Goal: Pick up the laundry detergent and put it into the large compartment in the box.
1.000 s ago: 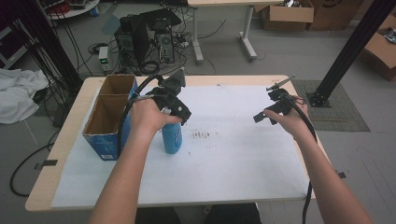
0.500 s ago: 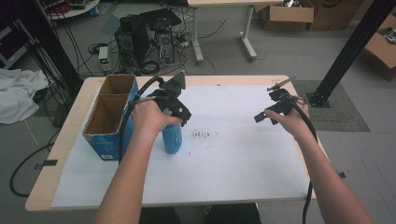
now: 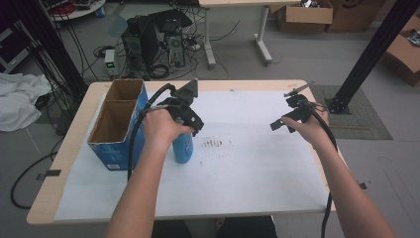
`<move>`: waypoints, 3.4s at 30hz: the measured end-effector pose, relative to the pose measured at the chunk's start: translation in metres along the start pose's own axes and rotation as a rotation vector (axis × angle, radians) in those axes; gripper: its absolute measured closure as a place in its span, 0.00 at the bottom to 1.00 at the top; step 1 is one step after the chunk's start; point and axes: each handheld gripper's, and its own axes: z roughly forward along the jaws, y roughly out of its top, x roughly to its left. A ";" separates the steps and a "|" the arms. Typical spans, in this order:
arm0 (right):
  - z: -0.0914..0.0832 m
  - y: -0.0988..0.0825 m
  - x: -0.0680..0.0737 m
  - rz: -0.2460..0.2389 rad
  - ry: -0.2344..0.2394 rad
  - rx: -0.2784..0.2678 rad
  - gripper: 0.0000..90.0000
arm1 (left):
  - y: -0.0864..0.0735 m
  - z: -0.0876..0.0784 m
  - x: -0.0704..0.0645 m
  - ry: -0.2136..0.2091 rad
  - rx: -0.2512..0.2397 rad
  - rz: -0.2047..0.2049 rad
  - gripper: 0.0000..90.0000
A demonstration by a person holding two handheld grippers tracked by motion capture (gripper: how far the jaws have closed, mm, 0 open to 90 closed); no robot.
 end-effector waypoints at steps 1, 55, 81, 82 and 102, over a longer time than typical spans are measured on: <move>0.000 0.000 0.000 0.000 0.000 0.000 0.25 | 0.000 0.000 0.000 0.000 0.000 0.000 0.06; 0.000 0.000 0.001 -0.004 0.000 -0.002 0.26 | 0.005 0.011 -0.006 0.040 0.023 0.000 0.18; 0.001 -0.002 -0.002 -0.004 0.006 -0.008 0.26 | 0.007 0.010 -0.003 0.041 0.036 -0.046 0.40; 0.000 -0.002 -0.002 0.000 0.006 -0.007 0.26 | 0.007 0.010 -0.002 0.039 0.032 -0.052 0.40; 0.000 -0.001 -0.001 -0.004 0.005 -0.007 0.26 | 0.004 0.000 0.002 0.028 0.051 -0.026 0.42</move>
